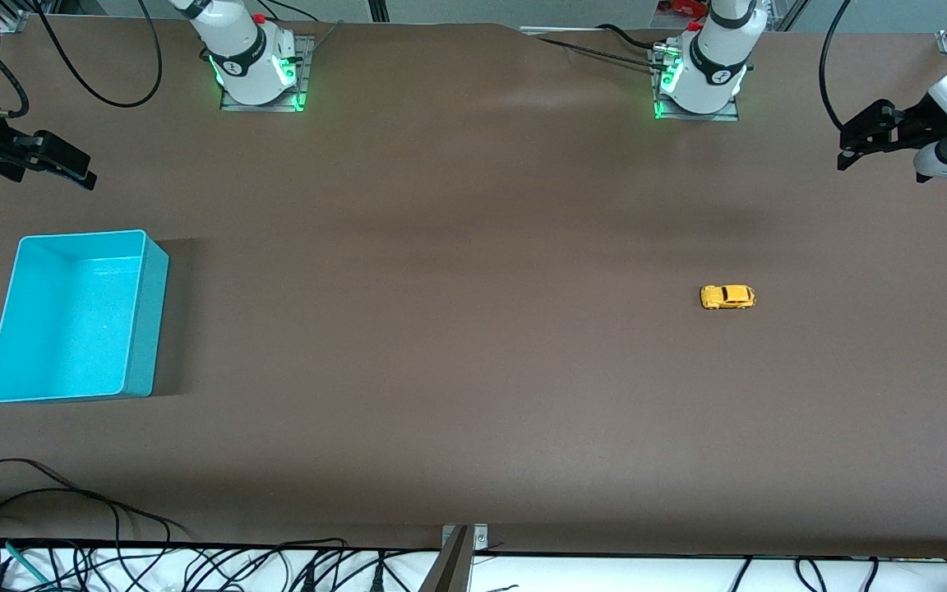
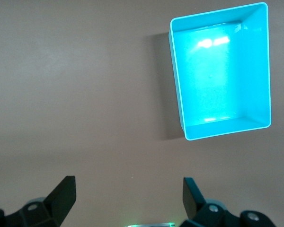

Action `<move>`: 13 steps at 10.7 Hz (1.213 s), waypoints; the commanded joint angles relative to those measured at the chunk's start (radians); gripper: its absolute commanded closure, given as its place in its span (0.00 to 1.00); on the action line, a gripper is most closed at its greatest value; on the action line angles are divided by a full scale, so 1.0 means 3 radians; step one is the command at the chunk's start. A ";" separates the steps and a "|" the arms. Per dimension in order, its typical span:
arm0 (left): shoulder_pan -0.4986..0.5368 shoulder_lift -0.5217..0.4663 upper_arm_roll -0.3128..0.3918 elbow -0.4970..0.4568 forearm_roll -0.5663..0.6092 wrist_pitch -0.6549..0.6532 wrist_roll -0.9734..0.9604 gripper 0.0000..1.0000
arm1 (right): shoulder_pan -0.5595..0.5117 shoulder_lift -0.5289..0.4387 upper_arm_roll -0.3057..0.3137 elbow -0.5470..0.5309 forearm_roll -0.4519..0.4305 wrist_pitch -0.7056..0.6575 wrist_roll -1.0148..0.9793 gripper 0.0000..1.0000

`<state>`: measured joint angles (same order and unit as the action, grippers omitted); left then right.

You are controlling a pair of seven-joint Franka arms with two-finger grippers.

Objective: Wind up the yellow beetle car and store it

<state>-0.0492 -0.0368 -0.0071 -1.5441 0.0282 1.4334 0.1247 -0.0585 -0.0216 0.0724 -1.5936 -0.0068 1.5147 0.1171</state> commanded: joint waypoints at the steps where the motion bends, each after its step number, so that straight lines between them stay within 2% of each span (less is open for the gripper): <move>1: 0.0021 0.0056 -0.0027 0.0121 0.0003 -0.0089 -0.0017 0.00 | -0.0015 -0.0005 0.0004 0.0051 0.0064 -0.0017 0.0019 0.00; 13: 0.0067 0.0056 -0.0007 0.0121 -0.0140 -0.0084 -0.0462 0.00 | -0.0010 -0.0005 0.0030 0.0056 0.0064 -0.0012 0.0019 0.00</move>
<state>-0.0383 -0.0333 -0.0033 -1.5419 0.0075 1.4330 0.0049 -0.0581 -0.0216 0.0779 -1.5936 -0.0042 1.5163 0.1170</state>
